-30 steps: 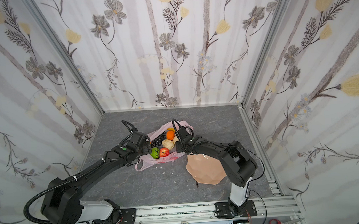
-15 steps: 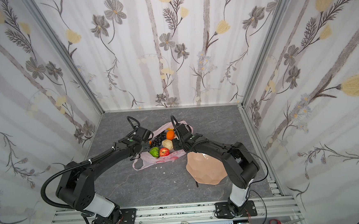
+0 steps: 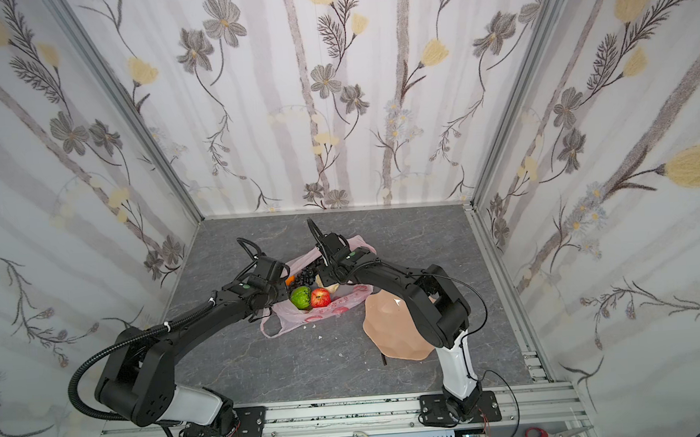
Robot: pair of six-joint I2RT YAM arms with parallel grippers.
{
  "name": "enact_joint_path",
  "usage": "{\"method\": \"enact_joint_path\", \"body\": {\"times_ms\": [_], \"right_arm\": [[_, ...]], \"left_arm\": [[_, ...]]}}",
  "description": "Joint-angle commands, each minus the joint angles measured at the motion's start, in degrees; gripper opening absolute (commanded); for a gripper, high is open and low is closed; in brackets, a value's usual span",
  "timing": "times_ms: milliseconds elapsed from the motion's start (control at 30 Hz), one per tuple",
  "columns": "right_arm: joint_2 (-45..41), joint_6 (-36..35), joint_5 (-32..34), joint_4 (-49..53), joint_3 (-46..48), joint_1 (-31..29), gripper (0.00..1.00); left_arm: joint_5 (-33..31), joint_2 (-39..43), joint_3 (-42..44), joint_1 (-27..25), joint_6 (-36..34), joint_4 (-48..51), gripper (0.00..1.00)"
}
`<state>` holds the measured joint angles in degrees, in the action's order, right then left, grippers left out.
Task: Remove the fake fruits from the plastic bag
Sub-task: 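Reach the right gripper into the bag while the left gripper holds the rim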
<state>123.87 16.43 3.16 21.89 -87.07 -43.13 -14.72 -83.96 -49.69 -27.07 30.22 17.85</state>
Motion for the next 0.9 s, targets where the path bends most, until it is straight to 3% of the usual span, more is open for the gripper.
{"method": "enact_joint_path", "body": {"times_ms": [0, 300, 600, 867], "right_arm": [[1.6, -2.4, -0.3, 2.7, -2.2, -0.3, 0.56], [6.8, -3.7, -0.4, 5.8, -7.2, -0.8, 0.60], [12.2, -5.2, 0.2, 10.8, -13.8, -1.4, 0.75], [12.8, -5.1, -1.8, 11.3, -14.3, -1.4, 0.66]], "left_arm": [[3.5, 0.7, 1.5, 0.1, 2.0, -5.5, 0.22], [4.3, 2.5, 5.6, 0.1, 1.9, -11.4, 0.10], [3.7, 3.0, 8.6, 0.2, 1.4, -15.0, 0.06], [3.6, 3.1, 9.6, 1.1, 0.3, -16.7, 0.05]]}}
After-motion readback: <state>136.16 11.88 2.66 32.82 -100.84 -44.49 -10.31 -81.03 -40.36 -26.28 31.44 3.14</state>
